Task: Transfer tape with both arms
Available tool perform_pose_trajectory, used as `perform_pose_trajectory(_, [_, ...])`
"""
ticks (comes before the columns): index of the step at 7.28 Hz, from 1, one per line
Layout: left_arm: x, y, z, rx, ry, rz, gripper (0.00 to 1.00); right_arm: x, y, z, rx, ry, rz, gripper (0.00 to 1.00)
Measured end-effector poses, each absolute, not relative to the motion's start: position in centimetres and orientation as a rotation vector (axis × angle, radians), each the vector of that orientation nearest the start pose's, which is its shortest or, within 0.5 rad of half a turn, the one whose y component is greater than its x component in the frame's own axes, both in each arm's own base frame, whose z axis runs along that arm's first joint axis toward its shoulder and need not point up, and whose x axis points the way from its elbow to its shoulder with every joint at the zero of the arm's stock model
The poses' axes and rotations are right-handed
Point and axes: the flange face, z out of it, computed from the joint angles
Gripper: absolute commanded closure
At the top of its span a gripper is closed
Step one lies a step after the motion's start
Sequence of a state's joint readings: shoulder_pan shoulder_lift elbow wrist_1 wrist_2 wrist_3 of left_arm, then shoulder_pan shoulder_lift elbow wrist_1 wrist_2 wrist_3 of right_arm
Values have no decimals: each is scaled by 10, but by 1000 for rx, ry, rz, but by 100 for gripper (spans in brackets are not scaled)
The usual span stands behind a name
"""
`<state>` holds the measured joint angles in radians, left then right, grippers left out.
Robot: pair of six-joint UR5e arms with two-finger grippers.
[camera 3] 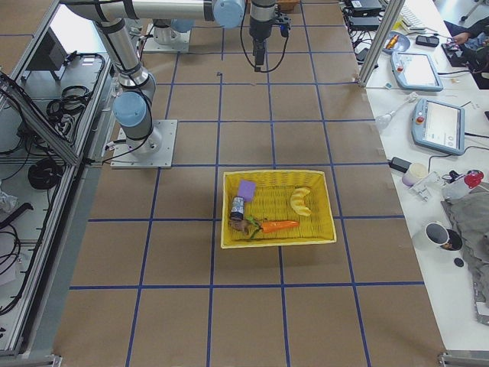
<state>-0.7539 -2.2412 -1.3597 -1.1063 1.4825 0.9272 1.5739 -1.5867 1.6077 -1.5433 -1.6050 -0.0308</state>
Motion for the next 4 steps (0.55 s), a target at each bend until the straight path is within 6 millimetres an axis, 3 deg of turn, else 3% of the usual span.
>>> perform_pose_trajectory(1, [411, -600, 236, 163, 3184, -112, 0, 131, -480, 475, -55, 3174, 80, 0])
perform_pose_trajectory(2, [377, -612, 265, 151, 3183, -100, 0, 131, -480, 475, -57, 3173, 80, 0])
perform_pose_trajectory(4, [276, -618, 354, 65, 3210, -41, 0, 132, -480, 475, -61, 3169, 76, 0])
